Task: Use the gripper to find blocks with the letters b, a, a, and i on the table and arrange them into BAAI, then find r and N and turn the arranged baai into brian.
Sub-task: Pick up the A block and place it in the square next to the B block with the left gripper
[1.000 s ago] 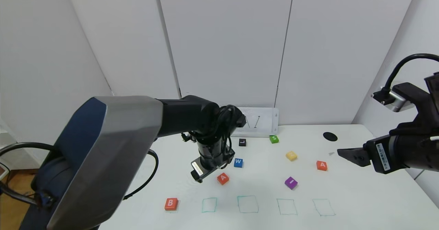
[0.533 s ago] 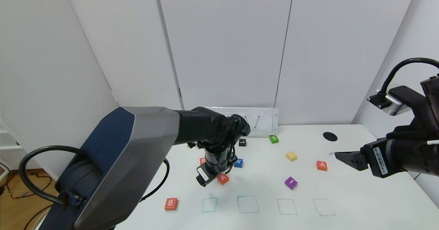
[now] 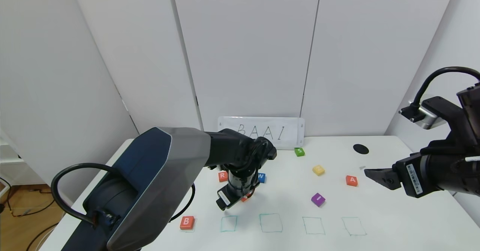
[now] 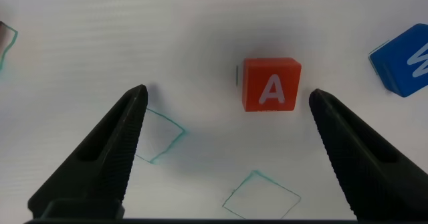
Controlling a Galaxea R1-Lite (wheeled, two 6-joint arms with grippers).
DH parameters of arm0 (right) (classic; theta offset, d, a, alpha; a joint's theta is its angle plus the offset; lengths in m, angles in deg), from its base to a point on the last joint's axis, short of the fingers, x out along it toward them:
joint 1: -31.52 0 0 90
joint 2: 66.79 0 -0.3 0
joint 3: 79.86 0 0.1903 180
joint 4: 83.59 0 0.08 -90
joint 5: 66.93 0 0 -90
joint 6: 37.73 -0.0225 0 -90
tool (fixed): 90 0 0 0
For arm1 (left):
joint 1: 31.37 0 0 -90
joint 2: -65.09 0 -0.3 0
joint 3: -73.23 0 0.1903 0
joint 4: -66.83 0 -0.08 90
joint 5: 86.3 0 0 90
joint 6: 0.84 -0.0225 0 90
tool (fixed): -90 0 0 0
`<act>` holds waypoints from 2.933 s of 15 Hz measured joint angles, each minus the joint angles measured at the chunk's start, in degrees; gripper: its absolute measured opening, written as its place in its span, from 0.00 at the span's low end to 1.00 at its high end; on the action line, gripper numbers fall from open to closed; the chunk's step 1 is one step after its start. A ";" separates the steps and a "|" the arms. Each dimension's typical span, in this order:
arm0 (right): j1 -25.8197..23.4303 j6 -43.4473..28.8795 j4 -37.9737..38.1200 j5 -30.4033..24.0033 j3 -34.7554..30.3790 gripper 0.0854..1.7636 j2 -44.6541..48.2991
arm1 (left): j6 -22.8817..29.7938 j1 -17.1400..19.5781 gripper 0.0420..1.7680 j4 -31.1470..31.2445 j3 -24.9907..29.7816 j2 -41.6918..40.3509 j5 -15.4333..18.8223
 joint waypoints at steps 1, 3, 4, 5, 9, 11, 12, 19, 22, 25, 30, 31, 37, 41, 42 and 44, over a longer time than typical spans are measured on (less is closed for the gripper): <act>0.10 0.02 0.00 0.00 -0.02 1.00 0.00 | 0.04 -0.02 0.97 -0.30 0.00 0.10 0.00; 0.24 0.02 0.02 0.00 -0.06 1.00 0.06 | 0.11 -0.11 0.97 -1.60 0.00 0.16 -0.95; 0.30 0.00 0.00 -0.02 -0.11 1.00 0.12 | 0.15 -0.11 0.97 -2.02 0.00 0.29 -1.91; 0.38 0.02 0.00 0.02 -0.12 1.00 0.17 | 0.23 -0.06 0.97 -2.08 0.00 0.41 -2.29; 0.44 0.04 0.00 -0.02 -0.15 1.00 0.39 | 0.30 -0.39 0.97 -1.95 0.00 0.79 -2.35; 0.44 0.04 0.02 0.00 -0.15 1.00 0.55 | 0.68 -0.85 0.97 -1.51 0.00 0.85 -2.35; 0.44 0.06 0.00 0.00 -0.15 1.00 0.61 | 1.10 -1.07 0.97 -1.29 0.00 0.85 -2.35; 0.44 0.11 0.00 -0.09 -0.15 1.00 1.29 | 2.19 -1.30 0.88 -1.01 0.02 1.10 -2.35; 0.41 0.17 0.02 -0.09 -0.15 1.00 1.46 | 2.06 -1.33 0.61 -1.10 0.02 1.34 -2.40; 0.41 0.20 0.00 -0.09 -0.15 1.00 1.50 | 1.84 -1.33 0.42 -1.38 0.02 1.45 -2.51; 0.66 0.26 0.00 -0.06 -0.39 1.00 1.57 | 1.45 -1.29 0.27 -1.35 0.00 1.84 -3.66; 0.73 0.26 0.00 -0.06 -0.44 1.00 1.57 | 1.40 -1.29 0.27 -1.27 -0.02 1.89 -3.67; 0.77 0.26 0.00 -0.09 -0.48 1.00 1.90 | -0.11 -1.88 0.27 1.96 0.11 0.74 -3.45; 0.79 0.28 0.00 -0.11 -0.45 1.00 2.38 | -5.68 -2.07 0.27 3.58 3.15 -3.91 -3.06; 0.79 0.30 -0.02 -0.11 -0.45 1.00 2.49 | -7.33 -2.10 0.27 3.50 4.74 -5.55 -2.93; 0.77 0.28 0.02 -0.13 -0.44 1.00 2.79 | -11.57 -2.12 0.27 2.18 9.56 -9.22 -2.77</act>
